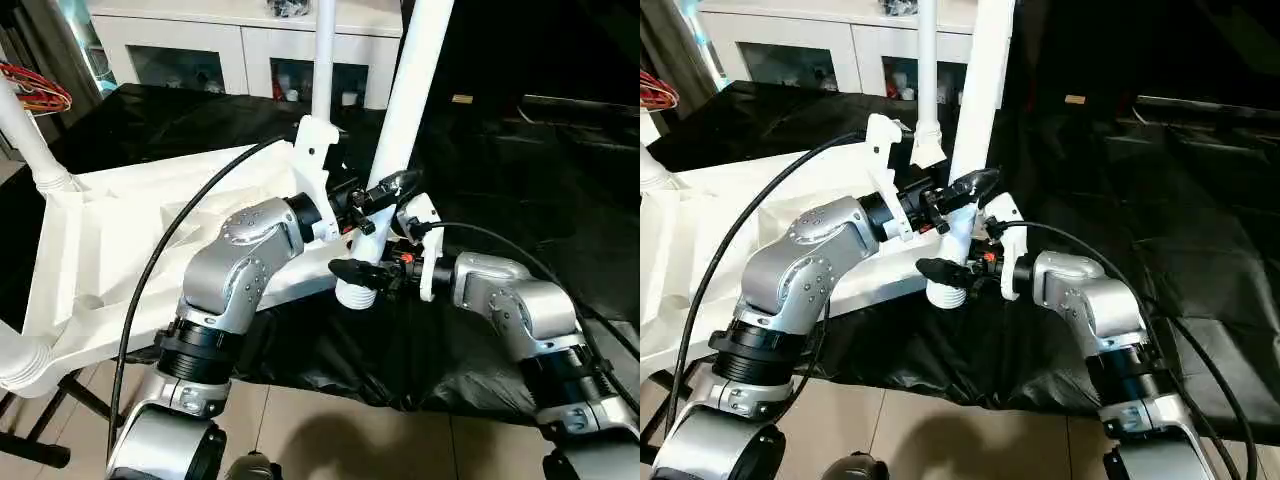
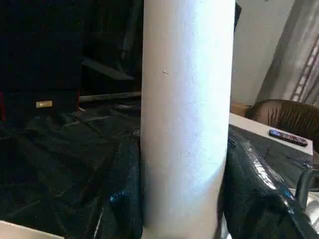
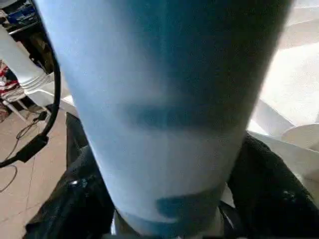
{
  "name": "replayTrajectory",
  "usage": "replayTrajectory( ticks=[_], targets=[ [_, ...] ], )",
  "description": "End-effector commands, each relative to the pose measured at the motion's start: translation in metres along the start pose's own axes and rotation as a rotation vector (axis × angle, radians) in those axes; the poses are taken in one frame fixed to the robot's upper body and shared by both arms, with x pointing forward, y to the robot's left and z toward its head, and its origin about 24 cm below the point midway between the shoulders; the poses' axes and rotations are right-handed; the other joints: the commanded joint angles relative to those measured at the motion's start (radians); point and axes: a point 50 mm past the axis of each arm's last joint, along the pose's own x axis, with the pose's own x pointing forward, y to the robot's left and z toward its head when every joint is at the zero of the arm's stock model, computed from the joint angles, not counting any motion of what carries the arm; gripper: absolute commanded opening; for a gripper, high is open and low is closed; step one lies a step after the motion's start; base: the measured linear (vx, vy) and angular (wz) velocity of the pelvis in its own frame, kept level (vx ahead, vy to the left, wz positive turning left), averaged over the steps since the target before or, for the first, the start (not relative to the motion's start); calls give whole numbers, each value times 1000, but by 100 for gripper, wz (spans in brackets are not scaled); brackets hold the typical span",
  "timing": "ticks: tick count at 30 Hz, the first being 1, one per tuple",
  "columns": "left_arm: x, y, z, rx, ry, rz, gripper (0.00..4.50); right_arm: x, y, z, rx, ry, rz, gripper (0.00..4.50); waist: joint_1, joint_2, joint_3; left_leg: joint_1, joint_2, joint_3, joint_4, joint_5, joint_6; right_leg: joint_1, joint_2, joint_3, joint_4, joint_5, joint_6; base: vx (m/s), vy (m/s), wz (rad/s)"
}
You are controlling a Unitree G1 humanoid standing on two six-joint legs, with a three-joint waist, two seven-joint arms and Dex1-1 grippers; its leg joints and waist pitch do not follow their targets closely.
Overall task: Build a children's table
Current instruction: Insert table leg to table base
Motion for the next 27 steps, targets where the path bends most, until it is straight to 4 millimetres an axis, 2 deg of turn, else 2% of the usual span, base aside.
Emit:
replayTrajectory(
  ticks=[1, 6, 7, 16, 17, 19, 23, 25, 27],
  targets=[
    [5, -9, 9, 20, -26, -51, 183, 0, -2, 6, -19, -9, -8, 268, 0, -14, -81, 21, 36, -13, -68, -185, 0, 57, -56, 38, -64, -194, -168, 0, 0, 0],
    [6, -9, 9, 11, -30, -55, 183, 0, -2, 6, -12, -14, -8, 229, 0, -12, -80, 22, 37, -14, -68, -195, -3, 56, -56, 37, -65, -202, -166, 0, 0, 0],
    [6, -10, 9, 10, -30, -57, 183, 0, -2, 6, -12, -14, -6, 217, 0, -9, -81, 22, 37, -14, -68, -196, -4, 56, -56, 38, -65, -200, -166, 0, 0, 0],
    [5, -8, 7, 28, -14, -57, 183, -1, -3, 4, -22, -9, -11, 198, 0, -8, -80, 23, 37, -14, -69, -204, -7, 56, -55, 37, -65, -192, -169, 0, 0, 0],
    [5, -6, 7, 32, -8, -45, 218, -1, -3, 4, -23, -10, -11, 198, 0, -8, -81, 23, 37, -15, -70, -204, -8, 57, -55, 37, -65, -192, -169, 0, 0, 0],
    [3, -5, 8, 2, -8, -48, 253, -2, -4, 4, -27, -13, -16, 198, 0, -5, -80, 24, 37, -15, -70, -208, -10, 56, -55, 37, -65, -194, -170, 0, 0, 0],
    [1, -4, 9, 6, -18, -54, 274, -3, -5, 5, -32, -26, -30, 197, -1, -6, -81, 23, 36, -14, -69, -205, -9, 56, -54, 37, -63, -180, -176, 0, 0, 0],
    [-1, 5, 18, 25, -120, 21, 294, -6, -11, 9, -28, -91, -99, 196, -1, -7, -81, 23, 36, -14, -69, -206, -10, 57, -55, 38, -65, -181, -174, 0, 0, 0],
    [-1, 7, 21, 18, -144, 38, 296, -7, -14, 9, -23, -110, -125, 195, 0, -5, -82, 25, 36, -14, -69, -209, -17, 56, -56, 37, -66, -182, -180, 0, 0, 0]
  ],
)
